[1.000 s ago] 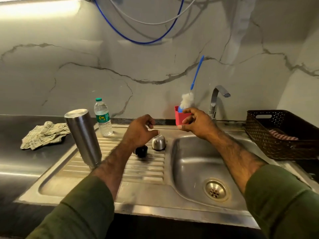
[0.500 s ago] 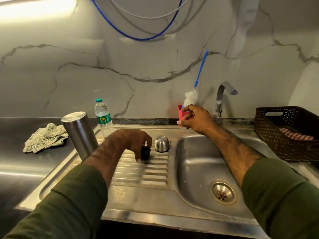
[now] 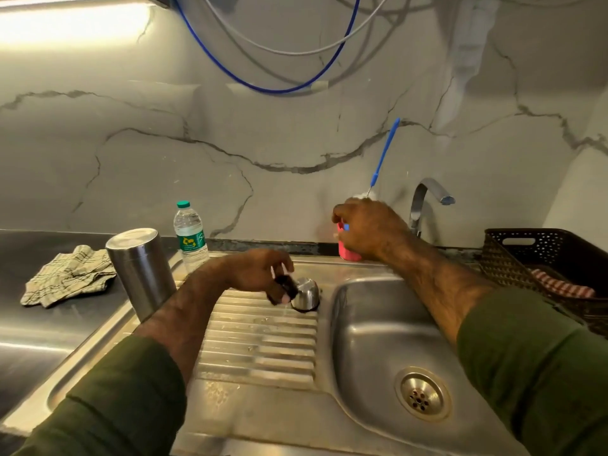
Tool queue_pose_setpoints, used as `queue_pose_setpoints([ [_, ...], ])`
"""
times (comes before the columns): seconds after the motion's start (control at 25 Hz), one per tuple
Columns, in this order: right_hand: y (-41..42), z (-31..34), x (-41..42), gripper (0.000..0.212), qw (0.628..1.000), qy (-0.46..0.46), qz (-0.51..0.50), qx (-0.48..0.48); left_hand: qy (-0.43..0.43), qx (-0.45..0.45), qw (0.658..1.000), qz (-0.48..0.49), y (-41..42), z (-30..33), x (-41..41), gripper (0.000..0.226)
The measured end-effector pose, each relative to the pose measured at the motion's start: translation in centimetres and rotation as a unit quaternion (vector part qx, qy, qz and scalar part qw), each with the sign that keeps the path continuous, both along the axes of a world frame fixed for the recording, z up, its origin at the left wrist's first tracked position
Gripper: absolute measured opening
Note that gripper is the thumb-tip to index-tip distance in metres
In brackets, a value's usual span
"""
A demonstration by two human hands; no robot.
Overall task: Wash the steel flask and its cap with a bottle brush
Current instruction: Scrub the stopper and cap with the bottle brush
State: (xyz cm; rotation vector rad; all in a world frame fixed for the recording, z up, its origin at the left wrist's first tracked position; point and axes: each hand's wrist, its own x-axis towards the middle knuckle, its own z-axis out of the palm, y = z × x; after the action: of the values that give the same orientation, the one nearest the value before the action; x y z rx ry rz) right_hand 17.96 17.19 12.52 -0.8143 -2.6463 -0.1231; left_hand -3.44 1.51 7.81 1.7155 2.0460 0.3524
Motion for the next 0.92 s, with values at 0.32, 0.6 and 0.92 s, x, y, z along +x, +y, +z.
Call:
queue_pose_setpoints([
  [0.32,3.1,5.7,-1.1,0.041,0.871,-0.270,-0.132,0.388,-0.446,0.272,0.829,0.200,5.6,1.7,2.2,0.026],
  [0.6,4.5,7.0,-1.2,0.041,0.841,-0.337,-0.170,0.388,-0.576,0.297,0.725,0.234,8.1,0.1,3.4,0.033],
  [0.92,3.9,11.3,-0.8,0.021,0.881,-0.244,-0.130,0.384,-0.609,0.298,0.698,0.231,8.0,-0.2,3.3,0.038],
])
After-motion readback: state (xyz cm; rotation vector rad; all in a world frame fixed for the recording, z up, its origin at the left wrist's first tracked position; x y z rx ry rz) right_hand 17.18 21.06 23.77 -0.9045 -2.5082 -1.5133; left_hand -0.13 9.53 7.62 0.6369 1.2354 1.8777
